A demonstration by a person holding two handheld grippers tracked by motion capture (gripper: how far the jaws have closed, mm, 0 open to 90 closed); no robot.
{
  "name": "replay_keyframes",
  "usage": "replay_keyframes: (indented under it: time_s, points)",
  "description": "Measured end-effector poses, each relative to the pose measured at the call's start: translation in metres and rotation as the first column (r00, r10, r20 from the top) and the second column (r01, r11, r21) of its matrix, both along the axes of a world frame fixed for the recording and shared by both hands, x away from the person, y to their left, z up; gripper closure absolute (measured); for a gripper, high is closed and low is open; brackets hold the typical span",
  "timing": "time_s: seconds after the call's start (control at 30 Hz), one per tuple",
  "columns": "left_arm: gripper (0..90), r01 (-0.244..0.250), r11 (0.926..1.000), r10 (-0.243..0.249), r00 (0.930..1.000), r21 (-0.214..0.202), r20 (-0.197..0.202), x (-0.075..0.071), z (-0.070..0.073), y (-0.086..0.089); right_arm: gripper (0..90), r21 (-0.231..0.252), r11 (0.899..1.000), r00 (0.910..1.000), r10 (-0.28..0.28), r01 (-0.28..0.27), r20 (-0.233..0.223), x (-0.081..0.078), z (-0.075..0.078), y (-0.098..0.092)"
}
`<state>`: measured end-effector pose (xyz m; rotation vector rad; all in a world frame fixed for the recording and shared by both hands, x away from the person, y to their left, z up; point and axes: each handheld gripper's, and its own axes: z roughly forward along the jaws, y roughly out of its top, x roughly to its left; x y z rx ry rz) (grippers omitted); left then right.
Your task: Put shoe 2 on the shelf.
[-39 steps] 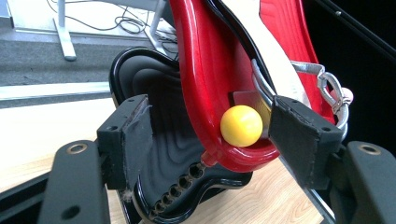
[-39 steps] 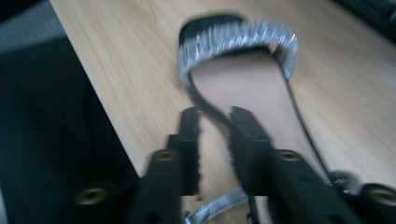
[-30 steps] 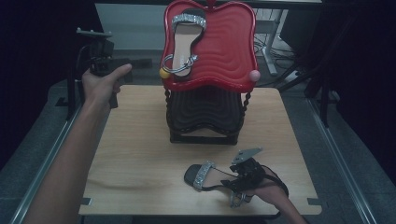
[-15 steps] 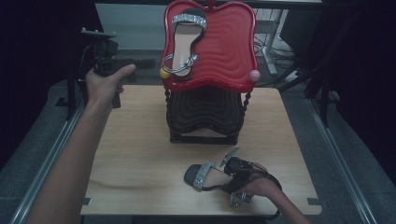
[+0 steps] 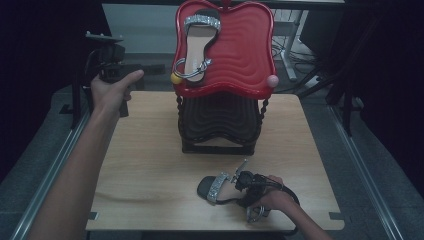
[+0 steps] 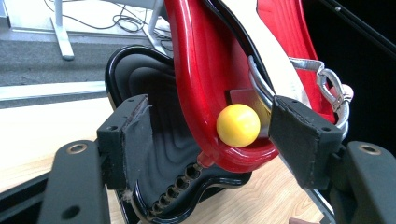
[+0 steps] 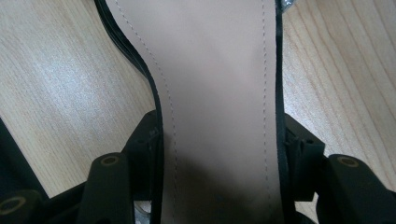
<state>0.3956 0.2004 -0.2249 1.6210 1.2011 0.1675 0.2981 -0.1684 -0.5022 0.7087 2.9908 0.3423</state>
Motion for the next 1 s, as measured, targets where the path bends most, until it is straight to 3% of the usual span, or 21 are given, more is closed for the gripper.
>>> replay_keyframes:
  time_s: [0.23,0.43,0.63,0.77,1.0]
  points:
    - [30.4,-0.005,1.0000,0.005,1.0000,-0.007,-0.002,0.001,0.000,0.000,42.7,0.042,0.999,0.9999,-0.011,0.011,-0.011,0.001,0.001,-0.003]
    - [30.5,-0.008,1.0000,0.008,1.0000,-0.002,0.001,0.001,0.000,0.002,42.7,0.149,0.987,0.9973,-0.057,0.064,-0.047,0.006,0.012,-0.015]
    - [30.6,-0.006,1.0000,0.006,1.0000,-0.001,0.002,0.000,0.000,0.002,42.7,0.255,0.960,0.9924,-0.101,0.116,-0.071,0.005,0.024,-0.031]
    - [30.6,-0.007,1.0000,0.007,1.0000,0.001,0.001,0.000,0.000,0.002,42.7,0.315,0.936,0.9874,-0.135,0.154,-0.083,0.002,0.032,-0.047]
    - [31.8,-0.007,1.0000,0.007,0.9999,-0.001,0.007,-0.001,0.000,0.002,42.7,0.408,0.885,0.9750,-0.198,0.222,-0.100,-0.002,0.038,-0.082]
